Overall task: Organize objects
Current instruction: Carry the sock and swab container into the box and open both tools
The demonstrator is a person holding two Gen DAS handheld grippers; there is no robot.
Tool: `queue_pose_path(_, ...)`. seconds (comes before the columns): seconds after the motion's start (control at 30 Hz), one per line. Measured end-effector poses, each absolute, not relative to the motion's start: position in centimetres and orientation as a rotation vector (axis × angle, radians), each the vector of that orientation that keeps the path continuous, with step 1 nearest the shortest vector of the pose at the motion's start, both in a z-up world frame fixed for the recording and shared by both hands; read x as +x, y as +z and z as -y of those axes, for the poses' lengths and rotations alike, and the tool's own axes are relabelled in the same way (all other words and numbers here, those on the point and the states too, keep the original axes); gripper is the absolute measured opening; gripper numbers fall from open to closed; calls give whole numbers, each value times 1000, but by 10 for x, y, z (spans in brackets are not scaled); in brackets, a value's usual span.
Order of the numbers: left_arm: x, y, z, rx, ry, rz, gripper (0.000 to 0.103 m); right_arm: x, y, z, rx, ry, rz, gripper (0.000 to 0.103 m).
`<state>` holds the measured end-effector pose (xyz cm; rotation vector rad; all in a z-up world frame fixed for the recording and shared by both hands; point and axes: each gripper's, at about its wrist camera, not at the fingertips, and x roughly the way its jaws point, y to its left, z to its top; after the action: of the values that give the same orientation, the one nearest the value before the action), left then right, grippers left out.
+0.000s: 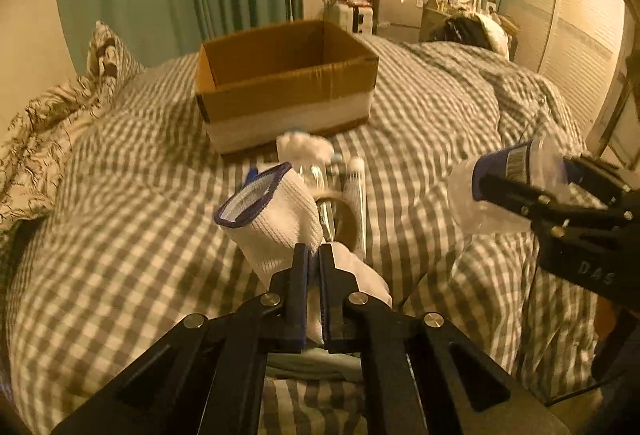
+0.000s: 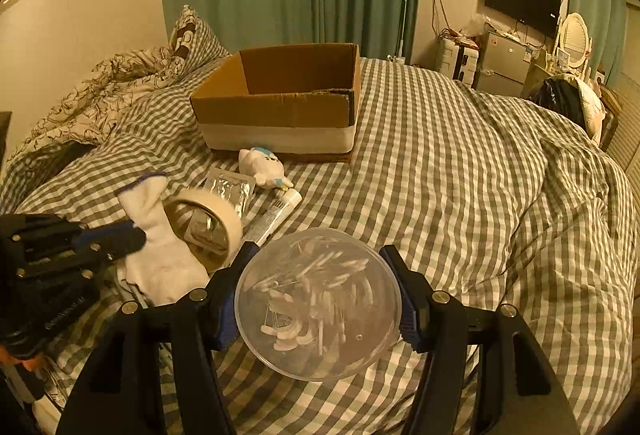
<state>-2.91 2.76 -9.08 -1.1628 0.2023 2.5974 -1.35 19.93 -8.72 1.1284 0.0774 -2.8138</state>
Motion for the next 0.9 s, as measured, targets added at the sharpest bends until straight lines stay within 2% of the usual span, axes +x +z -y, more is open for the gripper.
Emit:
queue_pose_path(0.2,-41,-40,-24,-1033,2654,-204,4,-20,-67,-206,1066,-2839,-74,61)
queue_pose_path(0.53,-112,28,-41,-875,2725,-269,4,-69,14,-205,847,-2827,-122,61)
queue_pose_path(0.73,-173,39,-48,-842,2752,-301,4,-125,46,-198,757,-2802,-143,61)
queue_pose_path(0.9,-227,23,-48,-884,2751,-307,4,-185,39,-192,778,-2776,-146,61)
